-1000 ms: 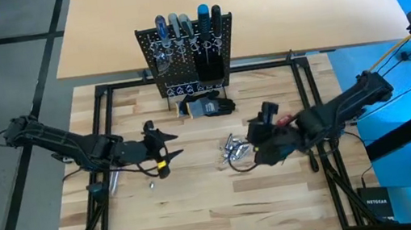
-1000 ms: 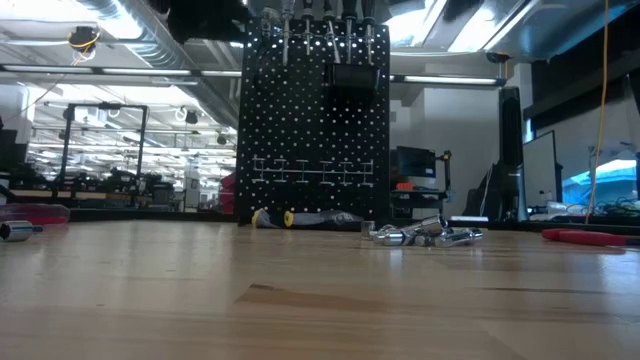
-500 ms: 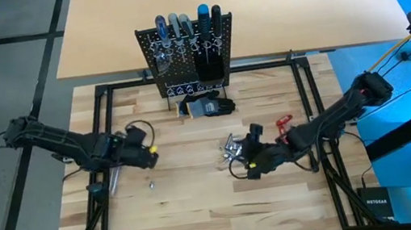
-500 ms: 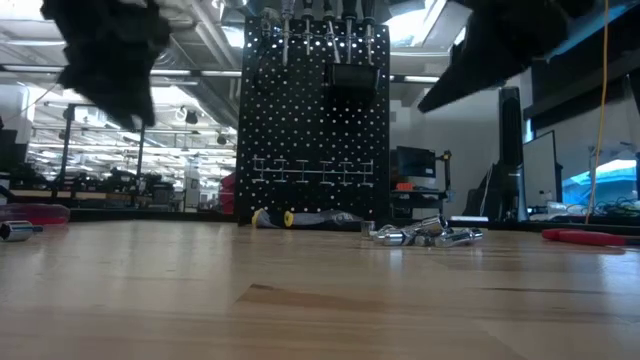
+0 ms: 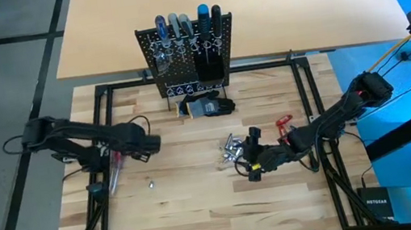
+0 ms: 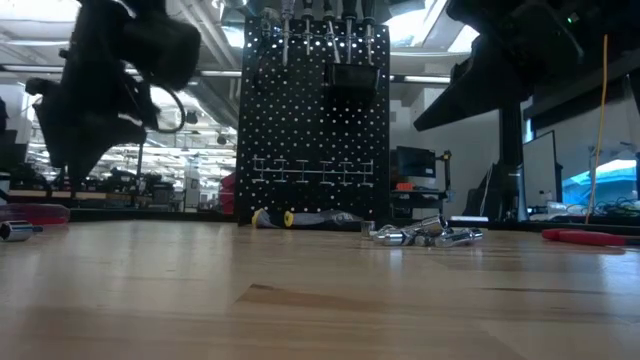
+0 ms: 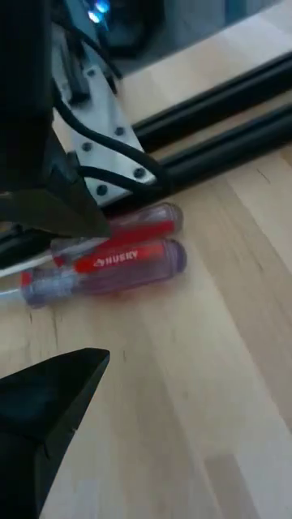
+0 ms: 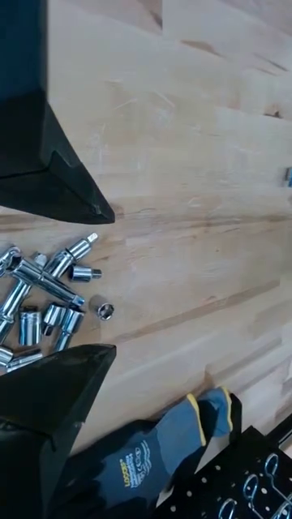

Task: Hang tools onto peg board
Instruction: Hang the red screwdriver on the pegboard

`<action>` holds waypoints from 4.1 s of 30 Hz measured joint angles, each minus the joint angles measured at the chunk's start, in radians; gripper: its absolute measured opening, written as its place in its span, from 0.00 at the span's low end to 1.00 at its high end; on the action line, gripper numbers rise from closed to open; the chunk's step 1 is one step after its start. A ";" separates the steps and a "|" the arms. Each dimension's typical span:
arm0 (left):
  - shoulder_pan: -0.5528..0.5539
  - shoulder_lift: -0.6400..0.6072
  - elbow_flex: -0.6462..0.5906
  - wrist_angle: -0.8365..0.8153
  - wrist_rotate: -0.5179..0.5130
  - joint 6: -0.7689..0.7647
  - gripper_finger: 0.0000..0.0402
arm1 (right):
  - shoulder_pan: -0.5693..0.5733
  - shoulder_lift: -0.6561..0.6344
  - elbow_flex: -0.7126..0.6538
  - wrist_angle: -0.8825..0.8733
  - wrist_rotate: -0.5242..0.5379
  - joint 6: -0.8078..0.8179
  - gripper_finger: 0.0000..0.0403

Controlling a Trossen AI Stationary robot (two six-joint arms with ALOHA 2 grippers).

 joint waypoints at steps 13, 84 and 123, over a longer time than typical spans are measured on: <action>0.134 0.009 -0.100 0.098 0.076 0.153 0.53 | 0.000 0.000 0.000 -0.002 -0.041 -0.001 0.63; 0.065 -0.049 -0.145 0.267 0.186 0.369 0.30 | 0.000 0.000 0.000 -0.011 -0.064 0.034 0.63; -0.140 -0.352 -0.012 1.132 -0.118 0.924 0.29 | -0.079 0.001 0.015 0.238 -0.086 -0.047 0.63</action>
